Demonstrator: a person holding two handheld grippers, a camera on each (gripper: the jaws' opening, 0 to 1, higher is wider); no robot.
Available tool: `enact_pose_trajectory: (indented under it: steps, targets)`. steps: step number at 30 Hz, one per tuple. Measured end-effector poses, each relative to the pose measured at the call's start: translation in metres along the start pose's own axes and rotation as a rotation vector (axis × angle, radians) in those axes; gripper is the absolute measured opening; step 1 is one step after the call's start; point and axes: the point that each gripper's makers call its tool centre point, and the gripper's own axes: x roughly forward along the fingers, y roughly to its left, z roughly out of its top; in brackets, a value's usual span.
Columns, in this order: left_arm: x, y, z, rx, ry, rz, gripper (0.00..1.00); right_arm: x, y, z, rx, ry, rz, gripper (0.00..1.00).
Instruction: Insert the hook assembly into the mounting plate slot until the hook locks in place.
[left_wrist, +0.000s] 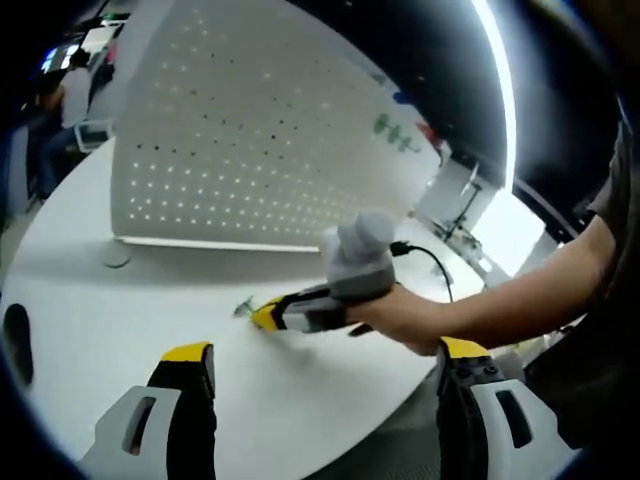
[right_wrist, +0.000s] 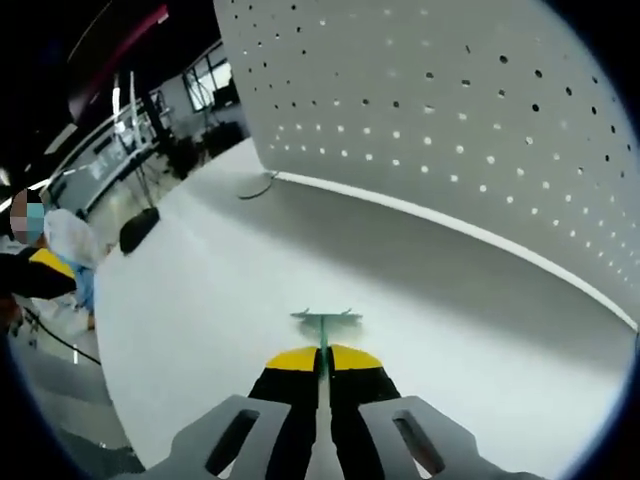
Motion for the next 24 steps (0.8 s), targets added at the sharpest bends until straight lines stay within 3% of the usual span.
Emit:
enact_pose_trajectory:
  steps: [8, 14, 18, 24]
  targets:
    - [0.0, -0.002, 0.006, 0.018, -0.01, -0.007, 0.94, -0.01, -0.006, 0.017, 0.036, -0.041, -0.003, 0.0]
    - [-0.001, -0.005, 0.01, 0.03, -0.02, -0.009, 0.94, -0.015, -0.006, 0.015, 0.069, -0.037, 0.007, 0.0]
    - [-0.003, -0.004, 0.01, 0.031, -0.027, -0.004, 0.94, -0.026, -0.006, 0.017, 0.077, -0.055, 0.009, 0.0]
    - [-0.009, 0.002, 0.015, 0.036, -0.046, 0.014, 0.94, -0.05, -0.013, 0.035, 0.095, -0.121, 0.006, 0.0]
